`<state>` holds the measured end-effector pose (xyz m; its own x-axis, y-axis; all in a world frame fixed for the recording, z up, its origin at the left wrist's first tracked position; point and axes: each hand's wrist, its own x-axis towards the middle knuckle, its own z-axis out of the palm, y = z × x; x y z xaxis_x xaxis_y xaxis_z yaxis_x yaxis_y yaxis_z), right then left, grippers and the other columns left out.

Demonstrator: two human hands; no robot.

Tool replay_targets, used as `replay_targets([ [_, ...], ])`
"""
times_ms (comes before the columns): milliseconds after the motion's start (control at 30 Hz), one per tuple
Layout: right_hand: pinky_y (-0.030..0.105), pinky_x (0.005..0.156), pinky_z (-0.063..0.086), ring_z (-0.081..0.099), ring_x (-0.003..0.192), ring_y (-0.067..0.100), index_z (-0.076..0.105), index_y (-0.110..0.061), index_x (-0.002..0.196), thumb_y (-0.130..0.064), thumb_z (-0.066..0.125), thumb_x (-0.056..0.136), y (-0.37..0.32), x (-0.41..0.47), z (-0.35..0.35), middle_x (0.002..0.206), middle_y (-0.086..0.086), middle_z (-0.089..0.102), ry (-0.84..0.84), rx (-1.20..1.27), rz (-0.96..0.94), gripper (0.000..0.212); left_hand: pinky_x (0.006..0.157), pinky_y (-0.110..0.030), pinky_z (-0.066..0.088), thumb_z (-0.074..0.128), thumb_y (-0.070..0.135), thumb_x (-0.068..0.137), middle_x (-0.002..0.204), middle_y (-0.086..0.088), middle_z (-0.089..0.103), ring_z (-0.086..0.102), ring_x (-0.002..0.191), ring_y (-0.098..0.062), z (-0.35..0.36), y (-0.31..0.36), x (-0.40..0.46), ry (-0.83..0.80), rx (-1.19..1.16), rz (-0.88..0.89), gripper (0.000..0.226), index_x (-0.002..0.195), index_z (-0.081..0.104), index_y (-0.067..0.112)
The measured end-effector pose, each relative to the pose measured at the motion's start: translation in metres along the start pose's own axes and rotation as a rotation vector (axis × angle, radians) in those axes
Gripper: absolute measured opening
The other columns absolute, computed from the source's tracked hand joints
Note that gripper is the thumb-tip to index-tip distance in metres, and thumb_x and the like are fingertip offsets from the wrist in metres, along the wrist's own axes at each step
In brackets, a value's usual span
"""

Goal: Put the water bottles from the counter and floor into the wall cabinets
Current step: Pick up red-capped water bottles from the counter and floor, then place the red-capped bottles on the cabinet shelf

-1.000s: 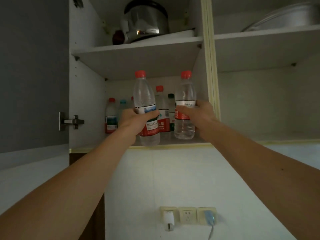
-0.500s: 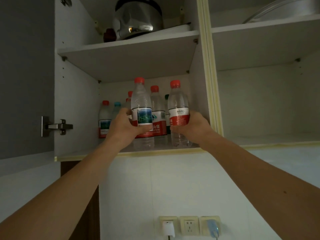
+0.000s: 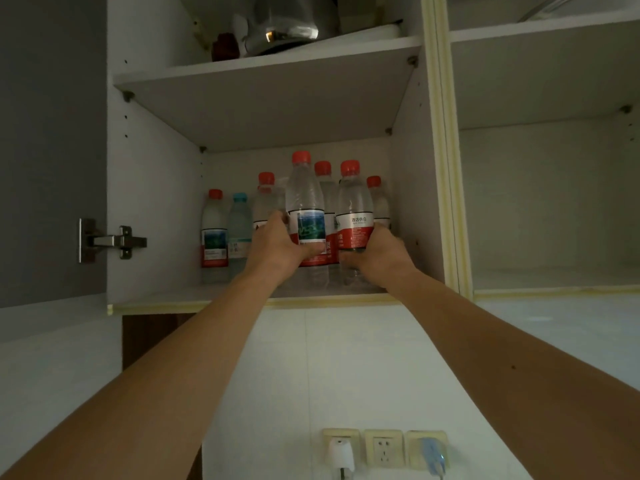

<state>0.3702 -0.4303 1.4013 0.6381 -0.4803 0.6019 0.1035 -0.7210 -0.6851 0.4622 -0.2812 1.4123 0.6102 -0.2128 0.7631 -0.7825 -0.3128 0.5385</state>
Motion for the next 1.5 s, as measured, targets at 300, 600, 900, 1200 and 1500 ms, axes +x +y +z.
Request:
replay_targets([
  [300,0.035,0.091,0.052,0.064,0.105,0.022,0.055,-0.015,0.133,-0.031,0.071,0.092,-0.008,-0.031,-0.008,0.122,0.007,0.065,0.052,-0.101,-0.041,0.046,0.076,-0.029,0.052,0.080,0.035,0.082,0.108,-0.001,0.070,0.066,0.096,-0.016,-0.010,0.008,-0.033,-0.039,0.034,-0.036,0.043,0.116,0.058,0.020],
  [600,0.019,0.070,0.042,0.056,0.080,0.009,0.063,-0.020,0.083,-0.029,0.052,0.101,-0.026,-0.177,-0.039,0.087,-0.004,0.060,0.213,-0.199,-0.233,0.023,0.080,-0.042,0.058,0.056,0.038,0.100,0.086,-0.006,0.070,0.067,0.080,-0.023,-0.100,0.026,-0.139,-0.002,-0.238,0.053,0.032,0.089,0.068,0.011],
  [900,0.033,0.069,0.052,0.065,0.075,0.015,0.066,-0.008,0.085,-0.042,0.043,0.100,0.029,-0.379,-0.052,0.081,0.003,0.070,0.074,-0.139,0.163,0.043,0.066,-0.034,0.061,0.051,0.037,0.103,0.073,-0.004,0.072,0.070,0.068,-0.018,-0.078,0.018,-0.321,-0.355,-0.444,-0.180,0.041,0.082,0.069,0.008],
  [1200,0.033,0.061,0.048,0.055,0.049,0.008,0.069,-0.015,0.072,-0.033,0.041,0.106,0.145,-0.570,-0.063,0.056,-0.003,0.062,-0.185,-0.153,0.426,0.048,0.052,-0.021,0.044,0.049,0.043,0.103,0.056,0.004,0.063,0.052,0.046,-0.005,-0.003,-0.011,-0.542,-0.696,-0.350,-0.296,0.050,0.063,0.062,0.015],
  [1500,0.018,0.045,0.029,0.040,0.041,0.006,0.042,-0.015,0.056,-0.034,0.052,0.103,0.330,-0.760,-0.090,0.044,-0.008,0.042,-0.550,-0.183,0.639,0.052,0.055,-0.025,0.035,0.053,0.029,0.102,0.057,-0.005,0.056,0.047,0.050,-0.006,0.098,-0.036,-0.804,-1.082,-0.229,-0.533,0.046,0.063,0.059,0.006],
])
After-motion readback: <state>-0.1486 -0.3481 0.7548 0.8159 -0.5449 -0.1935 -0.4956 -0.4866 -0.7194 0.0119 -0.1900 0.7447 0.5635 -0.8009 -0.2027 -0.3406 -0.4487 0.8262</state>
